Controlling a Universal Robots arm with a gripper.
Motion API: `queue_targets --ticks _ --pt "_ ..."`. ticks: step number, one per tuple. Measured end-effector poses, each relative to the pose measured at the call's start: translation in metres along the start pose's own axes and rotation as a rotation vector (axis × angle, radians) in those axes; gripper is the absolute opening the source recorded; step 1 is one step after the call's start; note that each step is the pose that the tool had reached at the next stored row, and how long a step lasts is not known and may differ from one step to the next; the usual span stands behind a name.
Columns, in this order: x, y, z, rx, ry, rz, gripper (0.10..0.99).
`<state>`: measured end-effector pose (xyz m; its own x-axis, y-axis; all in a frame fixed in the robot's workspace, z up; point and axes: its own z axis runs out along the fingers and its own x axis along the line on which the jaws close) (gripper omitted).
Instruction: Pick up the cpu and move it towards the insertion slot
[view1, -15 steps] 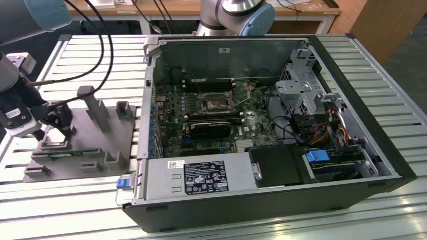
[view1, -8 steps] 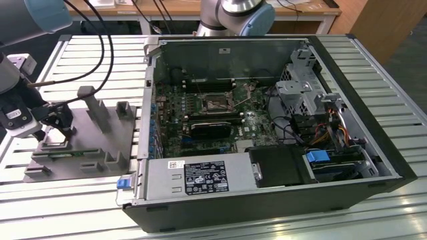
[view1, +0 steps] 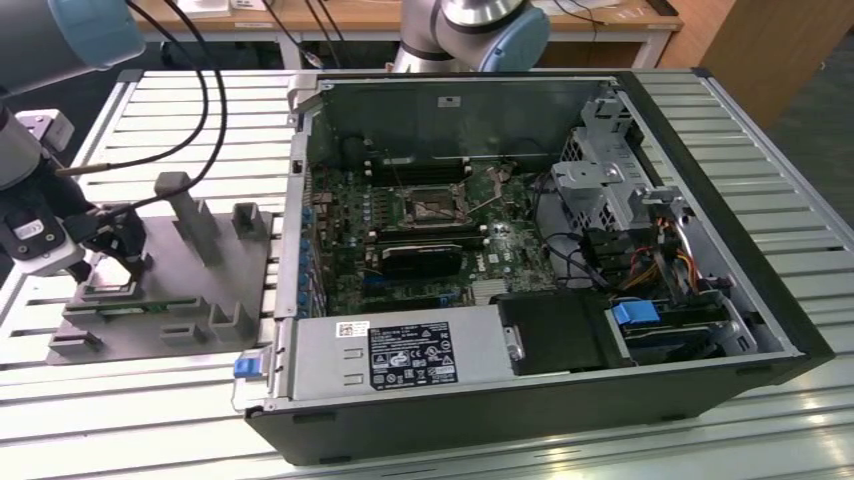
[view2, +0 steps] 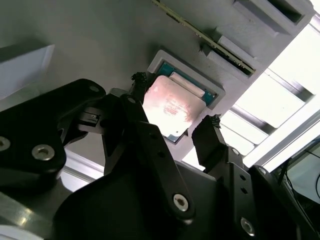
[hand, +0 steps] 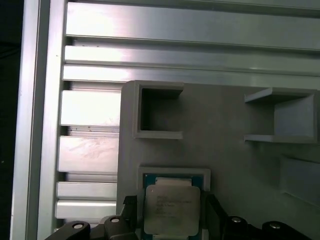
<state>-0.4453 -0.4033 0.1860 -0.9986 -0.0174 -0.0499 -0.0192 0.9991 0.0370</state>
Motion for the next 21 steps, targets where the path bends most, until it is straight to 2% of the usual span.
queue_targets --ticks 5,21 --pt "0.0005 -0.0001 0.0032 0.0 0.0002 0.0 0.647" --pt "-0.0014 -0.0002 0.0035 0.002 0.0001 0.0 0.647"
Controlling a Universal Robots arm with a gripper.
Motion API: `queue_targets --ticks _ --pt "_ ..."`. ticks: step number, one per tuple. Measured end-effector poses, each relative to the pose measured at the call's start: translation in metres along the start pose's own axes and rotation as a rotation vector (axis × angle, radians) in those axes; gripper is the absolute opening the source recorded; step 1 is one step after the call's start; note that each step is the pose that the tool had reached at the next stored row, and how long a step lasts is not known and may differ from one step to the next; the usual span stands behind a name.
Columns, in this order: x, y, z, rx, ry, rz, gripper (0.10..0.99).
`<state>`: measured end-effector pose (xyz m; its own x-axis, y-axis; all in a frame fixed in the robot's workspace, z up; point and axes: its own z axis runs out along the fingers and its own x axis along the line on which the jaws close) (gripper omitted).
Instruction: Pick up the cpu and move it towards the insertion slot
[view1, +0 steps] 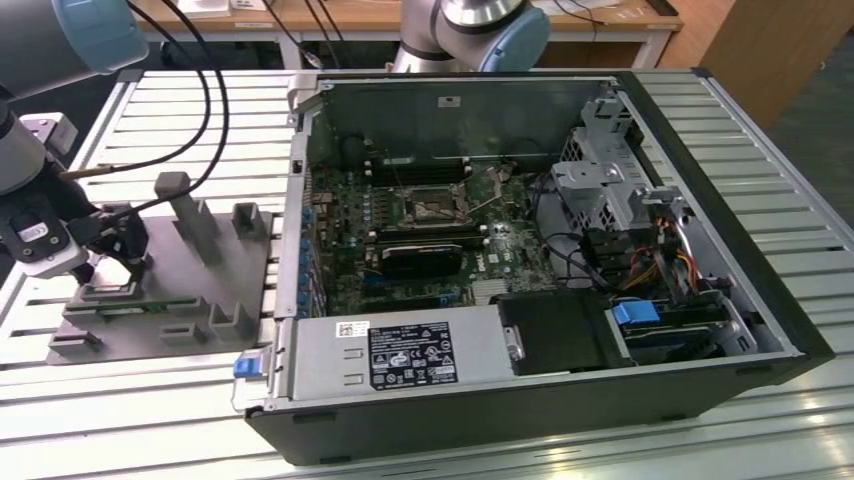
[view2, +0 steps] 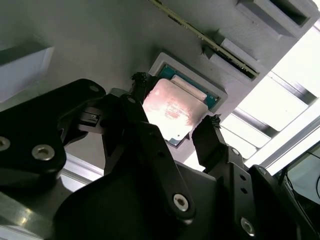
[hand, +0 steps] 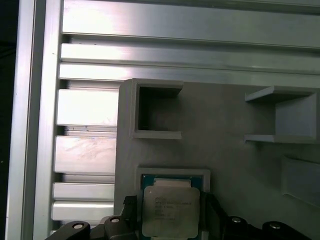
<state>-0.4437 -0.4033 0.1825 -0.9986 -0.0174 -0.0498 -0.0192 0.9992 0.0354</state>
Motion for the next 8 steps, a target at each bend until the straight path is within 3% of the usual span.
queue_targets --ticks 3,5,8 --pt "-0.0001 0.0 0.0 0.0 0.0001 0.0 0.635" --pt "-0.0001 0.0 -0.0001 0.0 0.0002 0.0 0.541" --pt "-0.0002 0.0 0.0 0.0 0.0001 0.0 0.541"
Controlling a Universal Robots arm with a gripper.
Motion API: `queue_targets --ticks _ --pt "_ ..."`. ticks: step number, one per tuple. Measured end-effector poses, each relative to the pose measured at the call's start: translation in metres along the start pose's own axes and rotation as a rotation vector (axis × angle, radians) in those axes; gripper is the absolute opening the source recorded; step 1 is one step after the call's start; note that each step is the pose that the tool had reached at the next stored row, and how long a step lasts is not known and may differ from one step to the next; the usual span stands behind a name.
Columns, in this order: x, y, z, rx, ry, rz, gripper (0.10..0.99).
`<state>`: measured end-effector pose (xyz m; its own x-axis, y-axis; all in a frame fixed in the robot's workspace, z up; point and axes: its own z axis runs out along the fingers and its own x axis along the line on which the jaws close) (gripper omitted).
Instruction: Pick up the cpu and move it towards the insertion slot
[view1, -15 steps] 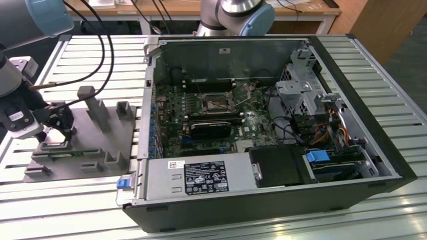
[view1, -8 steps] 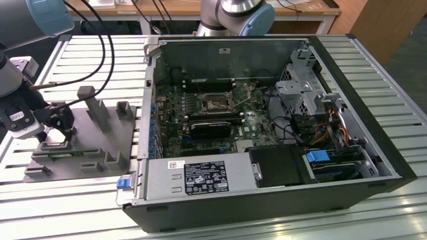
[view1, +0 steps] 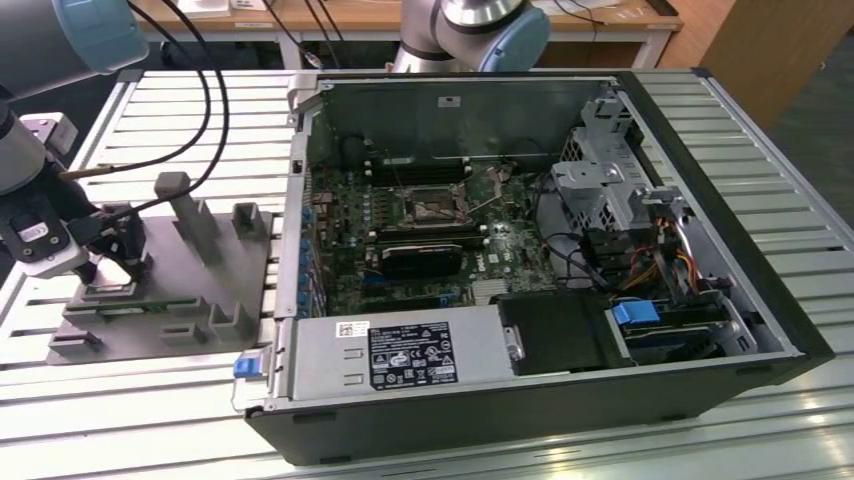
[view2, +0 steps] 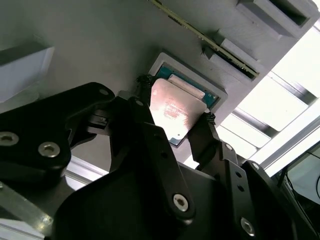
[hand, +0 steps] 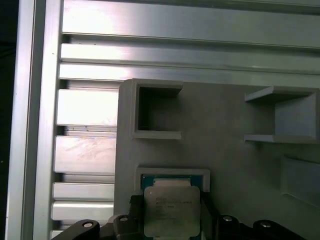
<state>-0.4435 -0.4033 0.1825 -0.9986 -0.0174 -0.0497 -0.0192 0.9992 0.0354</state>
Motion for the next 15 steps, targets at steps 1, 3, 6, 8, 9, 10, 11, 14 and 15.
queue_targets --ticks 1,3,6,8,9,10,11,14,15 --pt "0.0 0.0 0.0 0.0 0.0 0.0 0.541" --pt "-0.0001 0.0 0.0 0.0 0.0 0.0 0.541" --pt "-0.0002 0.0001 -0.0019 0.0 -0.0001 0.0 0.541" --pt "-0.0003 0.0001 -0.004 0.0 0.0 0.0 0.541" --pt "-0.0003 0.0002 -0.0051 0.0 0.0 0.0 0.541" --pt "-0.0004 0.0002 -0.0064 0.0 0.0 0.0 0.541" --pt "-0.0005 0.0003 -0.0077 0.0 -0.0001 0.0 0.541" --pt "-0.0007 0.0005 -0.0122 0.0 0.0 0.0 0.541" --pt "-0.0008 0.0005 -0.0138 0.0 -0.0001 0.0 0.541"
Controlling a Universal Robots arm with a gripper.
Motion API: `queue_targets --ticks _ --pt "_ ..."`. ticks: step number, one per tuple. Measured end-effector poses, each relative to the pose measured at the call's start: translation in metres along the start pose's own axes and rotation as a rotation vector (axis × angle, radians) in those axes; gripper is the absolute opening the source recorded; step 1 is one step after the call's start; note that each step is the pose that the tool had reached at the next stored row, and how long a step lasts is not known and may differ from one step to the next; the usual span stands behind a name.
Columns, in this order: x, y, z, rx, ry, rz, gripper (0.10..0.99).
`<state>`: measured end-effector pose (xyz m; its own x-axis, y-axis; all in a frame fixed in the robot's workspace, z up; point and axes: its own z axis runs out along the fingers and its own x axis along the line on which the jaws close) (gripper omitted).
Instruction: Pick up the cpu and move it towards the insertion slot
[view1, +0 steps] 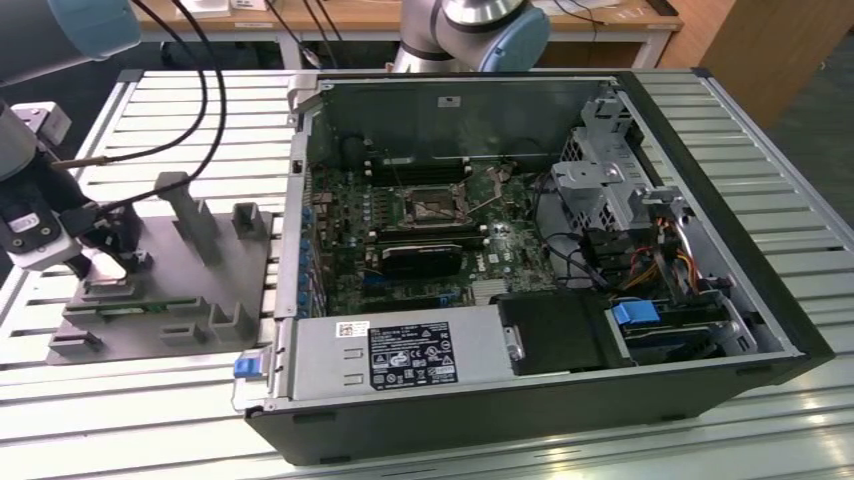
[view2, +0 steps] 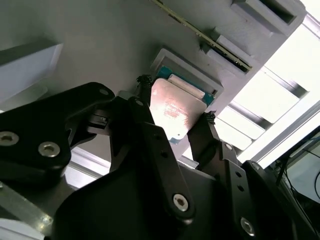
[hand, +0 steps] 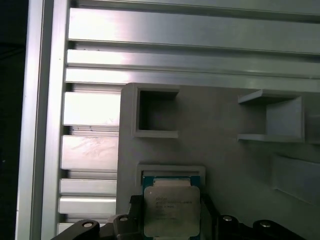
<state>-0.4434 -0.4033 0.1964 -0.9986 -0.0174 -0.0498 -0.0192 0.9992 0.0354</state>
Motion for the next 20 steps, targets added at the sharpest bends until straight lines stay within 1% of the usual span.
queue_targets --ticks 9,15,20 --pt "-0.0008 0.0006 -0.0168 0.0 0.0001 0.0 0.541" --pt "-0.0015 0.0011 -0.0307 0.0 0.0 0.0 0.541" --pt "-0.0022 0.0016 -0.0441 0.0 0.0001 0.0 0.541"
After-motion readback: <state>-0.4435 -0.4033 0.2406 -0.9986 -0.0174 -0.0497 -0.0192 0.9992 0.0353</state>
